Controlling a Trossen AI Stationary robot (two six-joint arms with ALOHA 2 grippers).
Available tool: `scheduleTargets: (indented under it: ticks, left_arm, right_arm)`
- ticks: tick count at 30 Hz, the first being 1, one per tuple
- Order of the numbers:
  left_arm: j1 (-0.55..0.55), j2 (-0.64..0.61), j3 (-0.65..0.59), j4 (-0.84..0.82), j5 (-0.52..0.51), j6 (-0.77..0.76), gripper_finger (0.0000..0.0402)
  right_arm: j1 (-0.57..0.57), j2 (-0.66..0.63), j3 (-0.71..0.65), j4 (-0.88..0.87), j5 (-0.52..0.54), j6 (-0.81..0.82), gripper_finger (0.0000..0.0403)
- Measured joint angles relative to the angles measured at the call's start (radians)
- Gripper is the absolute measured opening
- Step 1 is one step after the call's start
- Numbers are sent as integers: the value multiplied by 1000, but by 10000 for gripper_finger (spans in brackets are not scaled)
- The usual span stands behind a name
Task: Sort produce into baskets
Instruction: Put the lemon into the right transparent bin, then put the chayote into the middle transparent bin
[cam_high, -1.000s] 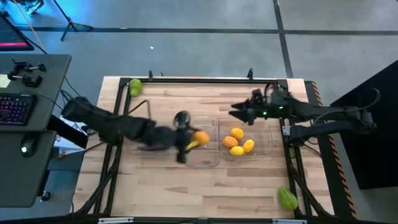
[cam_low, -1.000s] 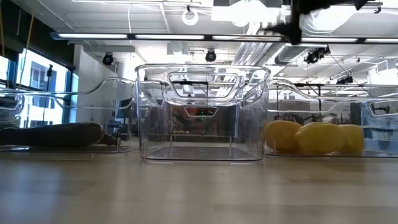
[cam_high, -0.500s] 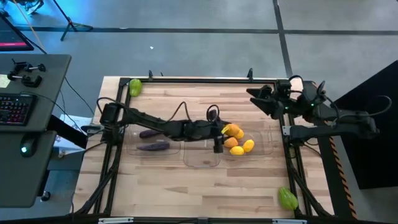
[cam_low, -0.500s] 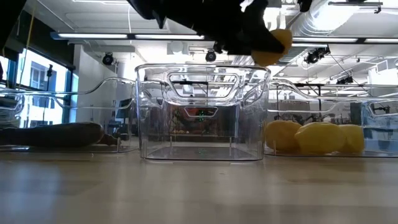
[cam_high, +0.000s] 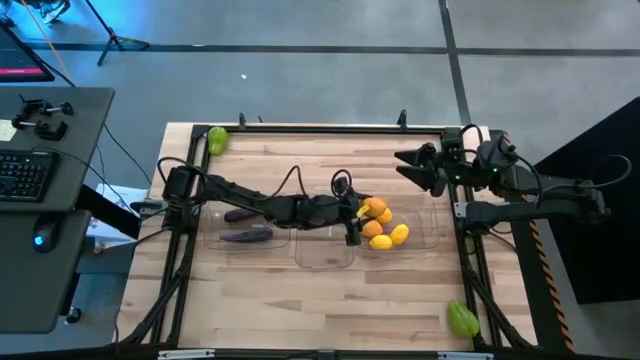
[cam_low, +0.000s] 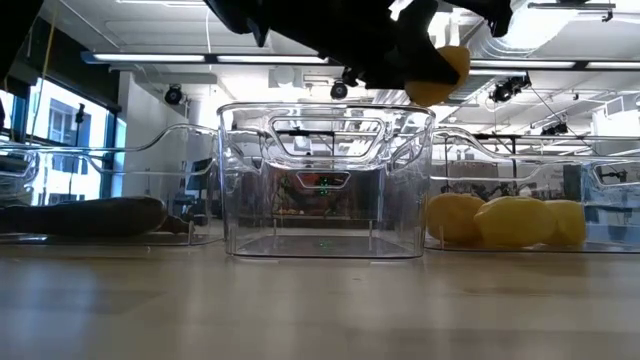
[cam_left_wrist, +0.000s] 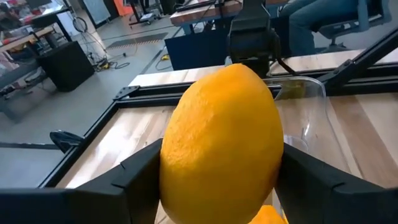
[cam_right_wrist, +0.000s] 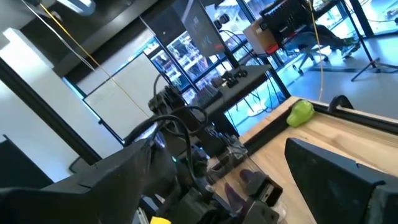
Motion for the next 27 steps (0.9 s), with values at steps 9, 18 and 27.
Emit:
scheduleTargets:
  ticks: [9, 18, 27]
  left_arm:
    - [0, -11, 0, -18, 2, -8, 326]
    - [-29, -127, 0, -188, -25, 15, 356]
    - [-112, -420, 0, -710, 13, -204, 356]
  right_arm:
    - [0, 0, 0, -2, 0, -7, 362]
    - [0, 0, 0, -3, 3, 8, 362]
    - [77, 63, 2, -21, 29, 113, 362]
